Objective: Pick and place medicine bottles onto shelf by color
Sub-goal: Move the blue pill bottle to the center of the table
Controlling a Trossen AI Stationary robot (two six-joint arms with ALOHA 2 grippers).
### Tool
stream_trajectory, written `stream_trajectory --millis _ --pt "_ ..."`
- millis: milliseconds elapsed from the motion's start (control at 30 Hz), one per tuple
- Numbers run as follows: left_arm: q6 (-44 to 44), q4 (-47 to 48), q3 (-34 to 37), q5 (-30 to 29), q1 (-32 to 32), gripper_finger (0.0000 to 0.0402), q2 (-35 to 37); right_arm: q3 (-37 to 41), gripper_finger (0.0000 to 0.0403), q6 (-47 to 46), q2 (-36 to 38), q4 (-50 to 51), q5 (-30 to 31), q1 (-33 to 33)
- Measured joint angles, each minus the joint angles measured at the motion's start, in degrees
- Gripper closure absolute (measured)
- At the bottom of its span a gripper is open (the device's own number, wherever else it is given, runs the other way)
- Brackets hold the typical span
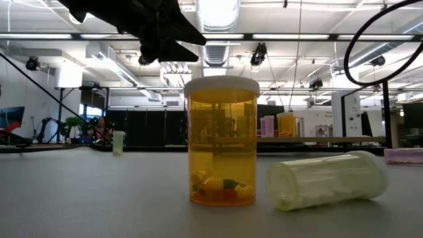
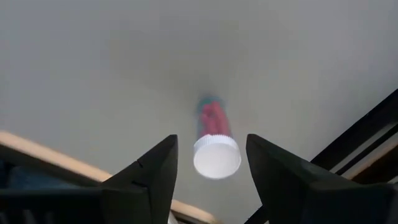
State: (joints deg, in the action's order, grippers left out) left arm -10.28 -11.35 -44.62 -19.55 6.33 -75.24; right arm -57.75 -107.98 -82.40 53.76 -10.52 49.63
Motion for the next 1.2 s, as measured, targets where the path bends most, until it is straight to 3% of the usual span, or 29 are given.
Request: stream_trajectory --millis 433,933,1200 --pt "0.02 -0.04 0.0 0.02 0.0 0.0077 0.0 0.06 0.0209 1.25 -2.92 -0.22 -1.1 0.9" --pt "0.02 -0.08 0.01 0.02 0.01 0.0077 0.0 0.06 0.0288 2.2 -2.89 -0.28 -1.52 1.38" --pt "0.01 -0.09 0.01 0.02 0.02 0.0077 0.0 -2.08 0.0277 5.64 -2.68 0.1 -1.99 -1.6"
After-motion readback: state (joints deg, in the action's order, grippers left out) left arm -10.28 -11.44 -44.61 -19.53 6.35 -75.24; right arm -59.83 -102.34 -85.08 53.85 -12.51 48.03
